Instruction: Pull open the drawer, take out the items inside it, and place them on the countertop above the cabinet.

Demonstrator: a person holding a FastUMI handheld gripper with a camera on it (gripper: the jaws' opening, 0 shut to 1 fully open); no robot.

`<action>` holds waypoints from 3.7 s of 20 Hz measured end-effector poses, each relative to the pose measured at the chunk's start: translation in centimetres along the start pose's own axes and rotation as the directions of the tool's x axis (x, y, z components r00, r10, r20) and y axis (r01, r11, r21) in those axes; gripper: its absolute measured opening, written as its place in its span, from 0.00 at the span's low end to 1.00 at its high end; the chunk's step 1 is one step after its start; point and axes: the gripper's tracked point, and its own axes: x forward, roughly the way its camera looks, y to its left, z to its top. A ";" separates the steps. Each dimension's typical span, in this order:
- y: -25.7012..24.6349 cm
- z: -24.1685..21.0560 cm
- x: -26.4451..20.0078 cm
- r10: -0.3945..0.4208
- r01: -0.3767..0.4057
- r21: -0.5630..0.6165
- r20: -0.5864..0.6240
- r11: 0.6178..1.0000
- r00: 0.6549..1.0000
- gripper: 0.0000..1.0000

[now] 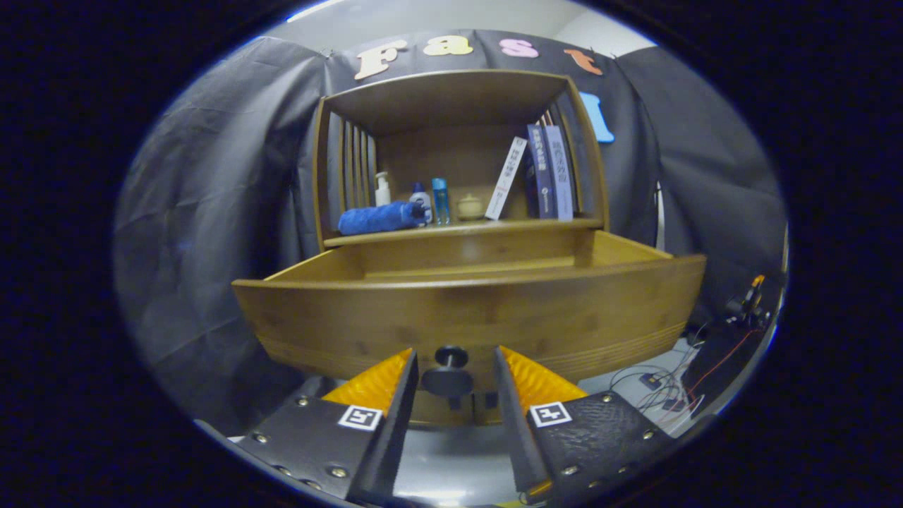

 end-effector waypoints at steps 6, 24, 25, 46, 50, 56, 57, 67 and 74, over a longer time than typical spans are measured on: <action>-0.4 6.5 1.8 -0.011 0.011 -0.030 0.009 0.999 1.000 1.00; 0.3 -2.1 14.5 -0.048 0.004 -0.063 -0.728 0.998 0.684 0.99; 0.3 -2.9 14.7 -0.053 0.014 -0.057 -0.763 0.998 0.644 0.92; 1.7 4.7 15.7 0.083 -0.062 0.060 -0.470 0.996 0.879 0.44; 2.4 10.6 16.1 0.107 -0.095 0.053 -0.318 0.994 0.942 0.44; 3.0 21.0 18.6 0.109 -0.109 0.003 -0.027 0.994 0.994 0.44; 2.8 22.3 19.3 0.100 -0.100 0.004 0.005 0.995 0.995 0.44; 0.7 16.8 30.2 0.014 -0.009 0.035 -0.147 0.999 0.989 0.44; 0.3 13.9 34.2 -0.015 0.034 0.088 -0.204 0.996 0.979 0.44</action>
